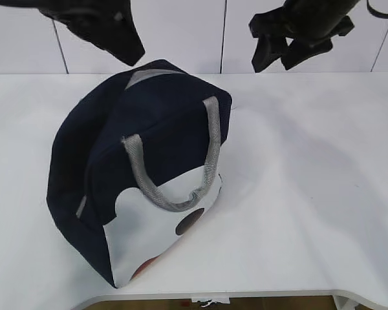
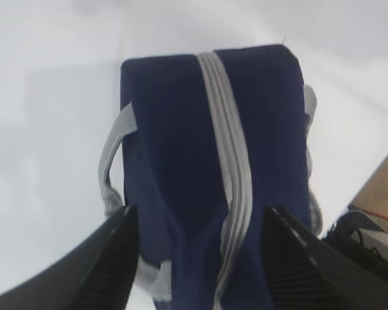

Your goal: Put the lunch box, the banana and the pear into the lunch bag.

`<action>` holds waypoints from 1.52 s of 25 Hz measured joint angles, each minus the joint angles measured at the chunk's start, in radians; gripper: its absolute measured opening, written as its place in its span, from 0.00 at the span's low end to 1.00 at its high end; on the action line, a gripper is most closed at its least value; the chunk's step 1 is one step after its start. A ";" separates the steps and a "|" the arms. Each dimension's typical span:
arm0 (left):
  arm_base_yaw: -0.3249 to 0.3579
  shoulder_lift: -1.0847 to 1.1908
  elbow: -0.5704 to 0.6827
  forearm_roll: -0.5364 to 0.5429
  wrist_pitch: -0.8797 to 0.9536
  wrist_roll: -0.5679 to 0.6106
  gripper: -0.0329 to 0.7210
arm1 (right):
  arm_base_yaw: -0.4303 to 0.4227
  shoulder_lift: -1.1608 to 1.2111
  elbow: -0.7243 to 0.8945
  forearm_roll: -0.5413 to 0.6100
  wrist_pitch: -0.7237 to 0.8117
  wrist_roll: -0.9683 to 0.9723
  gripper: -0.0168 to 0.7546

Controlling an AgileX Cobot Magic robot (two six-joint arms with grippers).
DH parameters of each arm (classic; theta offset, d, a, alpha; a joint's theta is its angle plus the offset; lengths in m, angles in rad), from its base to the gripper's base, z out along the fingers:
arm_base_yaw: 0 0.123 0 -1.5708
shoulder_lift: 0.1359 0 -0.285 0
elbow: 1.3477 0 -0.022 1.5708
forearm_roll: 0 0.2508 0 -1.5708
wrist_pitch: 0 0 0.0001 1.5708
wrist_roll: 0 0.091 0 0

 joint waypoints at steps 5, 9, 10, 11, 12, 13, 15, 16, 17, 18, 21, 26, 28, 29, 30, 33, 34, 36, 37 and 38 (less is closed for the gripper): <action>0.000 0.000 -0.111 0.041 0.138 -0.056 0.65 | 0.000 -0.007 -0.066 -0.027 0.159 0.000 0.61; 0.000 -0.019 -0.116 0.055 0.156 -0.110 0.62 | 0.000 -0.007 -0.104 -0.030 0.192 0.000 0.61; 0.000 -0.028 -0.116 0.056 0.155 -0.123 0.61 | 0.000 -0.009 -0.109 -0.032 0.194 0.000 0.61; 0.000 -0.041 -0.116 0.056 0.158 -0.135 0.60 | 0.000 -0.015 -0.109 -0.037 0.196 0.000 0.61; 0.000 -0.058 -0.111 0.056 0.158 -0.148 0.60 | 0.000 -0.022 -0.109 -0.041 0.199 0.000 0.61; 0.000 -0.078 -0.104 0.058 0.158 -0.161 0.60 | 0.000 -0.032 -0.109 -0.042 0.201 0.000 0.61; 0.000 -0.121 -0.069 0.070 0.158 -0.186 0.59 | 0.000 -0.060 -0.109 -0.042 0.203 0.000 0.61; 0.000 -0.148 -0.047 0.075 0.158 -0.194 0.59 | 0.000 -0.083 -0.099 -0.042 0.203 0.000 0.61; 0.000 -0.174 -0.014 0.079 0.158 -0.196 0.59 | 0.000 -0.110 -0.083 -0.042 0.203 0.000 0.61; 0.000 -0.206 0.021 0.081 0.159 -0.199 0.59 | 0.000 -0.143 -0.060 -0.042 0.204 0.000 0.61; 0.000 -0.311 0.115 0.096 0.163 -0.203 0.59 | 0.000 -0.256 0.036 -0.042 0.207 0.000 0.61; 0.000 -0.496 0.206 0.141 0.169 -0.204 0.59 | 0.000 -0.462 0.204 -0.017 0.211 0.000 0.61; 0.000 -0.559 0.228 0.149 0.171 -0.204 0.59 | 0.000 -0.549 0.273 0.020 0.211 0.000 0.61; 0.000 -0.592 0.241 0.149 0.171 -0.204 0.58 | 0.000 -0.584 0.301 0.040 0.211 0.000 0.61; 0.000 -0.623 0.252 0.149 0.171 -0.204 0.57 | 0.000 -0.627 0.331 0.053 0.213 0.000 0.61; 0.000 -0.719 0.305 0.137 0.173 -0.204 0.55 | 0.000 -0.746 0.415 0.071 0.214 0.000 0.61; 0.000 -0.757 0.324 0.130 0.173 -0.204 0.55 | 0.000 -0.790 0.444 0.071 0.216 0.000 0.61; 0.000 -0.827 0.372 0.118 0.173 -0.204 0.54 | 0.000 -0.872 0.493 0.071 0.216 0.000 0.61; 0.000 -0.868 0.392 0.118 0.173 -0.204 0.54 | 0.000 -0.917 0.519 0.068 0.216 0.000 0.61; 0.000 -0.907 0.417 0.118 0.174 -0.204 0.54 | 0.000 -0.961 0.542 0.063 0.218 0.000 0.61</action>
